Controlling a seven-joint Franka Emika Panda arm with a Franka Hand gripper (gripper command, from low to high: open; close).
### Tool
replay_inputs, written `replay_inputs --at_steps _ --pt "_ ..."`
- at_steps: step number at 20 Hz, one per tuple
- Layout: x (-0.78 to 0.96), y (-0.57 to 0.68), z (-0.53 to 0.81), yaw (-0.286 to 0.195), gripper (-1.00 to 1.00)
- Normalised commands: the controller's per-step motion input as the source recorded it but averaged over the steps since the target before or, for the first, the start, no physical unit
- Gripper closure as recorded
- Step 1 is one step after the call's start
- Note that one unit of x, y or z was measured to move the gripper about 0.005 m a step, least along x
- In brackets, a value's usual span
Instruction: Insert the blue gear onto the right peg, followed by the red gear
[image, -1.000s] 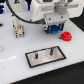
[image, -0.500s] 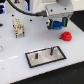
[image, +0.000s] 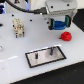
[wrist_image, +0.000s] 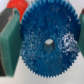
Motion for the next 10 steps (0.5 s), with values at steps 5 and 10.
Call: replay_inputs --at_steps 5,10 --pt "0.81 -0.27 0.32 0.000 1.00" --pt "0.83 -0.27 0.26 0.000 1.00"
